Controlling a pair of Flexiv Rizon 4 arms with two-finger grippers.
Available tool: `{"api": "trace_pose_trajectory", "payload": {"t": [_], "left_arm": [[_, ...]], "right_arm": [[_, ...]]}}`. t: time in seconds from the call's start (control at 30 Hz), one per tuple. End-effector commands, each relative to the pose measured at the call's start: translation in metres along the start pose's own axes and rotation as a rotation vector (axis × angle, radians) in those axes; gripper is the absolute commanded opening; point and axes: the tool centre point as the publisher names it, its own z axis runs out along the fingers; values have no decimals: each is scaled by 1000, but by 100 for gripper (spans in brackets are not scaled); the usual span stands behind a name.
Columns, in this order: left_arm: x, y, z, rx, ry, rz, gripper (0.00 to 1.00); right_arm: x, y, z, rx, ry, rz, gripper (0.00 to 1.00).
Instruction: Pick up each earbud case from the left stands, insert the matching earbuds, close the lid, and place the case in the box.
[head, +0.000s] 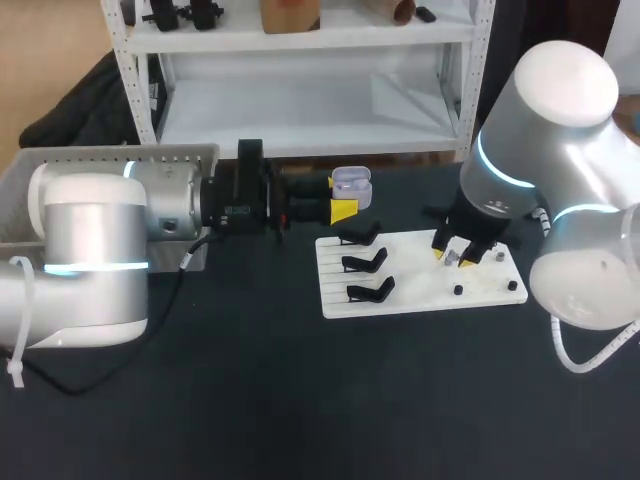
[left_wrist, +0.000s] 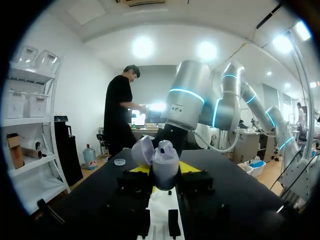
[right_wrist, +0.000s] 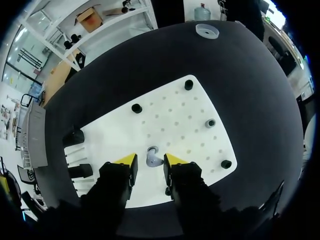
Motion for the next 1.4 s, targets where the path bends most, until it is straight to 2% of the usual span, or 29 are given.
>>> {"api": "trace_pose_trajectory", "payload": {"t": [0.03,0.23,0.27,0.33,0.63,0.73,0.83,0.97,1.1,1.33,1.4], "left_arm": [[0,0,0,-1,-3,1,0],[0,0,0,-1,-3,1,0],[0,0,0,-1,-3,1,0],[0,0,0,-1,-3,1,0],[0,0,0,-1,-3,1,0],[0,0,0,-1,-3,1,0],[0,0,0,-1,-3,1,0],[0,0,0,-1,-3,1,0],[0,0,0,-1,-3,1,0],[0,0,0,-1,-3,1,0],[0,0,0,-1,-3,1,0]], "right_arm": [[1,-1,1,4,-1,4,34],[2,-3,1,6,2,12,31],[2,-3,1,7,2,12,22],[2,-3,1,6,3,13,18],[2,-3,2,5,5,16,20],[2,-2,3,5,8,16,0],[3,1,-1,3,8,15,0],[3,5,-17,11,12,17,0],[4,12,-46,17,18,6,0],[11,32,-106,108,122,-52,0],[14,39,-126,79,126,-51,0]]}}
